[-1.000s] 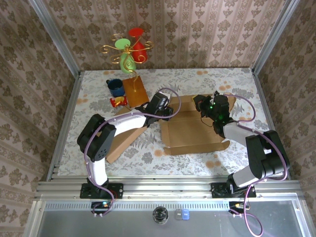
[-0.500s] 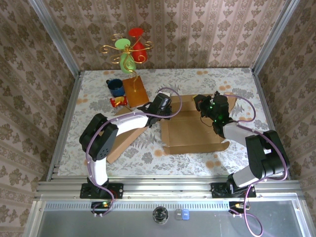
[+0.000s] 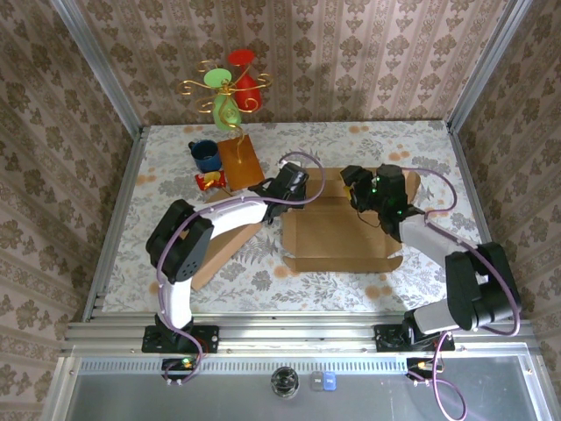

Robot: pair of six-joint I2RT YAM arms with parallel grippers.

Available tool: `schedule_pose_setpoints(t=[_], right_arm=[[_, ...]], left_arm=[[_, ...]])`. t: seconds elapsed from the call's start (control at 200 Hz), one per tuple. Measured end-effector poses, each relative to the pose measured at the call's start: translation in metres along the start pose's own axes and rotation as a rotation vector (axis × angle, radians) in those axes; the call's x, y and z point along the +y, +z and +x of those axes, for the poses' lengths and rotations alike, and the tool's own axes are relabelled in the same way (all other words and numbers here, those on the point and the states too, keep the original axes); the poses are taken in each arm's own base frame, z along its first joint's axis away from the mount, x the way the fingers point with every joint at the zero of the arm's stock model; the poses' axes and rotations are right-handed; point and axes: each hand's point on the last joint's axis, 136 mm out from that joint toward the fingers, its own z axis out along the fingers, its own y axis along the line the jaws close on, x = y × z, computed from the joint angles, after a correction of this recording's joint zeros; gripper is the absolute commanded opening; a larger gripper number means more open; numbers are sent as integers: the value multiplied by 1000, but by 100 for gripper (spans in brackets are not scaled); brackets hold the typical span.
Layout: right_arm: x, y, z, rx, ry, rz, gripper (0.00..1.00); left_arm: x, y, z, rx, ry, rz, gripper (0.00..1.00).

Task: Fold the paper box

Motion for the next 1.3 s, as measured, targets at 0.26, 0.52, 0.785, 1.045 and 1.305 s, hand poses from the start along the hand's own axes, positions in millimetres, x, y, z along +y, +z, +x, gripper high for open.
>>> schedule_pose_setpoints(t=[0.26,0.52,0.785,1.045,1.305], right_arm=[[62,-76,-63,-148,-65,-4,71],[79,-147,-127,-336,-139,62,66],[115,-157,-155,-365,-280,49,55],[97,-124,-160,-249,-212,16,46],[52,-116,-134,-181,-87,29,33]], left_arm=[[29,1,-12,58,-113,75,0],[39,-6,-26,113,-239,224,0],[35,-22,-52,153,-344,413,0],[33,-30,-56,195,-427,501,0],[40,-31,-64,183,-471,520,0]])
